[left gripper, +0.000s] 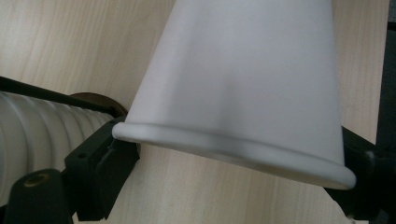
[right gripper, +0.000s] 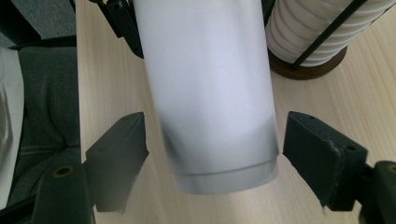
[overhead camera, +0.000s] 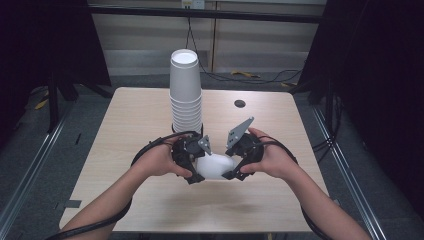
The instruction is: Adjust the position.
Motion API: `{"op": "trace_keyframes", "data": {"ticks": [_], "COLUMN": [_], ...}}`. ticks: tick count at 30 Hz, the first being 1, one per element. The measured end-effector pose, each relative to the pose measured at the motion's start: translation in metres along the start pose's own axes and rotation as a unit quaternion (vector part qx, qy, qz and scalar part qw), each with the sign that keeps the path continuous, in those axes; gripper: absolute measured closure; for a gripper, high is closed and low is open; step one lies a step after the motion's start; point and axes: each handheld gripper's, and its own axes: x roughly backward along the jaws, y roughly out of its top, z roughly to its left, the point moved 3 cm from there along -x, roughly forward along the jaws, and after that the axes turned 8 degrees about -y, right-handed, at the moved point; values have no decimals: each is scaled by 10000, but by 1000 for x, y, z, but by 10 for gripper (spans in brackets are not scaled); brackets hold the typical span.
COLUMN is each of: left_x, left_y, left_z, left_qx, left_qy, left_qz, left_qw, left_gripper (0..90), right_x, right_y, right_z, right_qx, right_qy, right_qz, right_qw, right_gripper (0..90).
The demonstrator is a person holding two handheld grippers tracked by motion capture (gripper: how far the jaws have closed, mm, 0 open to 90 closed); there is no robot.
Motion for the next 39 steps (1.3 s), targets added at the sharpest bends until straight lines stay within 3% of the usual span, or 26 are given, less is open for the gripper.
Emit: {"op": "trace_keyframes", "data": {"ticks": [11,23,28,31,32,33,34,38,39], "left_x": [-1,-2,-2,0,-1,-3,-1,0,1], "left_y": [4,5,6,7,8,9,9,9,9], "left_z": [-2,-2,-3,-1,-3,-7,-6,-6,-5], "left_qx": [24,-84,-65,-228,-110,154,28,-54,-197], "left_qy": [-16,-53,-53,-35,-55,-65,-69,-71,-79], "left_qz": [0,78,75,156,47,-200,-87,-11,76], "left_qw": [10000,9999,9999,9996,9999,9997,9999,10000,9997], "left_gripper": [124,124,124,124,124,124,124,126,127], "right_x": [-4,-10,-14,-15,-16,-17,-18,-20,-21], "right_y": [2,3,4,4,3,3,2,1,1], "right_z": [0,1,4,4,5,4,4,5,7], "right_qx": [24,121,51,25,-2,47,55,114,53], "right_qy": [3,20,48,57,66,65,56,53,80], "right_qz": [201,399,441,458,522,472,534,524,515], "right_qw": [9998,9991,9990,9989,9986,9989,9985,9985,9986], "right_gripper": [209,209,208,202,199,199,199,220,228]}}
